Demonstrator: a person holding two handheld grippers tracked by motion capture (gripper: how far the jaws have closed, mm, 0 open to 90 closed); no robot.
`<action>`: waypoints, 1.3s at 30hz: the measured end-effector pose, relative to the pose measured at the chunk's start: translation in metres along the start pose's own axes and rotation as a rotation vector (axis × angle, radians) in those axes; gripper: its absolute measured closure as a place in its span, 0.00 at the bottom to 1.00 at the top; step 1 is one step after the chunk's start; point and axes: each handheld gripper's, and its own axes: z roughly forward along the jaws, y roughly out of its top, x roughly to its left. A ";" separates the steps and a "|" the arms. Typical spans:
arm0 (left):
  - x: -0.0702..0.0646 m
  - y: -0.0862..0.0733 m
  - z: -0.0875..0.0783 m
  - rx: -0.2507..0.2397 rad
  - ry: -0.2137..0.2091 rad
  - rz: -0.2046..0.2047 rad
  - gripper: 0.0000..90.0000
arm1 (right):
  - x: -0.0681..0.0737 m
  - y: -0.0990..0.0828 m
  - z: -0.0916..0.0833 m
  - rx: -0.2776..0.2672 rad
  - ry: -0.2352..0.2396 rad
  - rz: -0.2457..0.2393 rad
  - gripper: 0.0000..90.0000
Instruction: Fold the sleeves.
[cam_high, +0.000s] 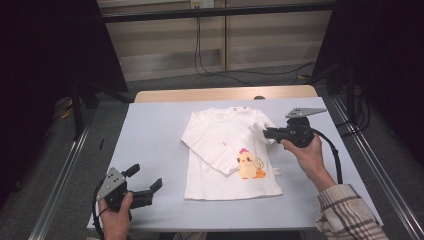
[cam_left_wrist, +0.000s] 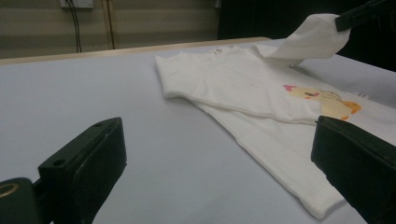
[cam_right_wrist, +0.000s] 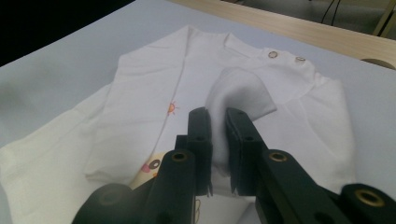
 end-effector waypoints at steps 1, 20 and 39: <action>0.000 0.000 0.000 -0.001 -0.001 -0.001 0.04 | 0.002 0.000 0.001 0.002 0.002 -0.005 0.90; -0.001 0.000 0.000 0.004 -0.004 0.014 0.04 | 0.029 0.003 0.015 0.029 0.070 -0.069 0.90; 0.000 0.000 0.000 0.011 0.001 0.018 0.04 | 0.041 -0.002 0.031 0.065 0.109 -0.087 0.90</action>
